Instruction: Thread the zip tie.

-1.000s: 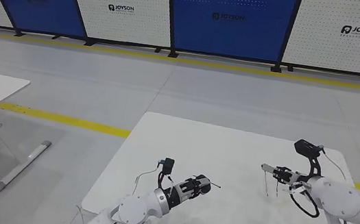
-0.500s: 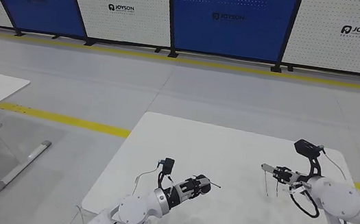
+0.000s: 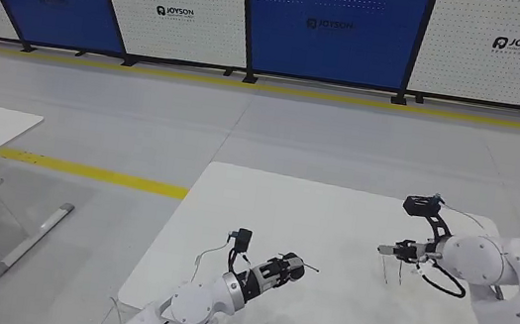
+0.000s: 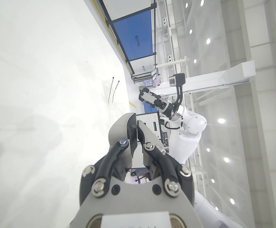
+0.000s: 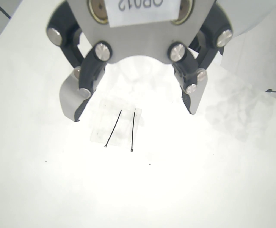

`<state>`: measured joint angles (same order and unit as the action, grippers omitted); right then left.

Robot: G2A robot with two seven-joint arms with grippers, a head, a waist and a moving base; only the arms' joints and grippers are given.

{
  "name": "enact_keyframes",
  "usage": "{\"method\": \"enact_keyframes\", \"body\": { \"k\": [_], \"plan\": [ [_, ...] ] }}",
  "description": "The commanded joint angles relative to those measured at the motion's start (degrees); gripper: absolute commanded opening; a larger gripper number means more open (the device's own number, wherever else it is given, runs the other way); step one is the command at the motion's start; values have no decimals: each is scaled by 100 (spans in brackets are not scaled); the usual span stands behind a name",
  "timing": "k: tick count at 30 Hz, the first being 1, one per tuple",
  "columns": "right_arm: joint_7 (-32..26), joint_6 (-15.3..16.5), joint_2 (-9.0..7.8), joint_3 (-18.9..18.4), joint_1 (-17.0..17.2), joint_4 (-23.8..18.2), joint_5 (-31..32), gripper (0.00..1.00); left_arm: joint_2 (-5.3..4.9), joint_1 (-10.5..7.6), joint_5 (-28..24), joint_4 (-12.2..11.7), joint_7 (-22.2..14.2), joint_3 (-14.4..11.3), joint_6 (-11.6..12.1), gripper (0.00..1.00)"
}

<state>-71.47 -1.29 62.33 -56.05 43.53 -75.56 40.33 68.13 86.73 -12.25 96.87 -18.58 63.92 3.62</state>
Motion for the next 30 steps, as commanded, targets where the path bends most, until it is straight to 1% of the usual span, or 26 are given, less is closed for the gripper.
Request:
{"method": "enact_keyframes", "body": {
  "k": [1, 2, 12, 13, 15, 18, 20, 22, 30],
  "plan": [
    [-151, -59, 60, 202, -151, 216, 30, 100, 0, 0, 0, 0, 0, 0, 0, 0],
    [-177, -81, 82, 263, -200, 280, 39, 100, 0, 0, 0, 0, 0, 0, 0, 0],
    [-177, -81, 82, 263, -200, 280, 39, 100, 0, 0, 0, 0, 0, 0, 0, 0],
    [-107, 17, 81, 280, -143, 302, 37, 100, 0, 0, 0, 0, 0, 0, 0, 0],
    [-113, 72, 85, 269, -144, 409, -27, 100, 0, 0, 0, 0, 0, 0, 0, 0],
    [-444, 396, 129, 435, -279, 529, -116, 100, 0, 0, 0, 0, 0, 0, 0, 0],
    [-457, 352, 196, 567, -426, 693, -159, 100, 0, 0, 0, 0, 0, 0, 0, 0],
    [-481, 393, 232, 639, -511, 794, -193, 100, 0, 0, 0, 0, 0, 0, 0, 0],
    [-481, 393, 232, 639, -511, 794, -193, 100, 0, 0, 0, 0, 0, 0, 0, 0]
  ]
}}
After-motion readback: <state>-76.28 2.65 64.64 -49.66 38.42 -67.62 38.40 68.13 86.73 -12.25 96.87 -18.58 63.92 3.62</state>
